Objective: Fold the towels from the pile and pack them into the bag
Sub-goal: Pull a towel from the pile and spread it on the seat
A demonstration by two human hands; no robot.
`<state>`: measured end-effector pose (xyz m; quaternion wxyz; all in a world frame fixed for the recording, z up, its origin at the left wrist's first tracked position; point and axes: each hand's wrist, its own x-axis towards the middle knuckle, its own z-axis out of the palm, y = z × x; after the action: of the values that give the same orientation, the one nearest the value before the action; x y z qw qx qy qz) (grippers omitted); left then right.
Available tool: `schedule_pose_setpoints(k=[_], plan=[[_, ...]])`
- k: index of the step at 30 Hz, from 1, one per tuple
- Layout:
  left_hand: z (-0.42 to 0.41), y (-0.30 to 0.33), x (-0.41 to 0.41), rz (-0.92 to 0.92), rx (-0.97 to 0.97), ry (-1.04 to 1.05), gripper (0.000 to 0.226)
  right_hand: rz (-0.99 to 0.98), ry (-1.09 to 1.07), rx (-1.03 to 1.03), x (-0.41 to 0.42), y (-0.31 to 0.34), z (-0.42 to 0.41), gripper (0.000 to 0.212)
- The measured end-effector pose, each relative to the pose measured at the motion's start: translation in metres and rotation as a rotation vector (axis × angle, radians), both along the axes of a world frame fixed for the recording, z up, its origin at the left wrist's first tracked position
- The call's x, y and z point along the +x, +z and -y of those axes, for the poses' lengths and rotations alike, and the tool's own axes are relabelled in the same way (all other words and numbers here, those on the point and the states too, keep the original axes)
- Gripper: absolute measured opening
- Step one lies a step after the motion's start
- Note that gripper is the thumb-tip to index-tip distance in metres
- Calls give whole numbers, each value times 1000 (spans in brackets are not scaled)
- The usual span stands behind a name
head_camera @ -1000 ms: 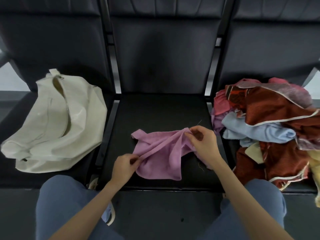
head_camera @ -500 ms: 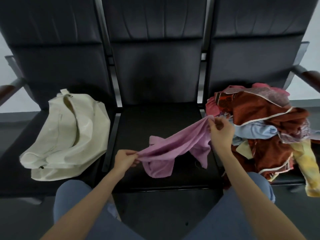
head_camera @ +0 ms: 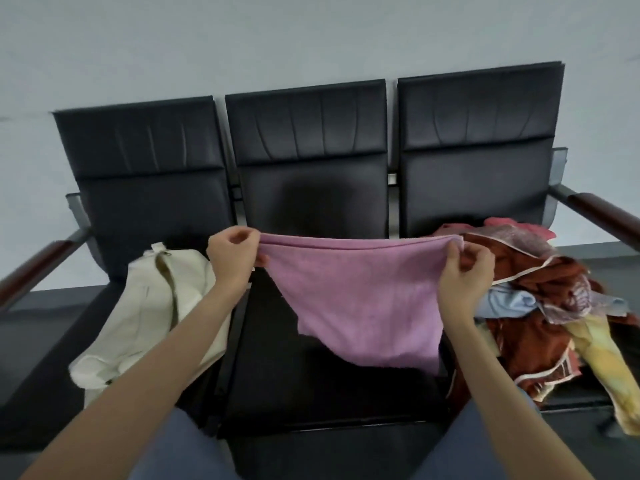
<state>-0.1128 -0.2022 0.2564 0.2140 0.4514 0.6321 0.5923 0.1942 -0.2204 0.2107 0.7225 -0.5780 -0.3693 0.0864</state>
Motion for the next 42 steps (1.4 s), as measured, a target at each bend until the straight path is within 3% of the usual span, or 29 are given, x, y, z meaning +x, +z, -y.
schedule_pose_setpoints(k=[3,6,9,11,13,18,27,30,35,42], plan=[[6,24,-2,-55,107,-20,12,-28,34,62,4,11,5,7],[10,42,-2,-26,75,-65,15,-3,65,73,10,15,4,7],[3,57,-14,39,-139,-155,18,72,128,-23,18,16,-5,12],[-5,63,-25,-62,-364,-271,17,99,202,-123,25,16,-16,13],[-15,63,-34,-176,-458,-295,12,137,284,-191,28,14,-27,13],[-49,60,-40,-249,-393,-248,12,189,392,-307,26,15,-66,12],[-99,51,-57,-424,-81,-150,22,196,470,-280,21,36,-118,17],[-92,30,-66,-419,-66,-143,22,224,504,-246,17,31,-107,15],[-70,-48,-81,-397,-231,-241,23,261,575,-273,10,-25,-74,6],[2,-192,-83,-448,-561,-323,26,228,658,-607,4,-159,-24,18]])
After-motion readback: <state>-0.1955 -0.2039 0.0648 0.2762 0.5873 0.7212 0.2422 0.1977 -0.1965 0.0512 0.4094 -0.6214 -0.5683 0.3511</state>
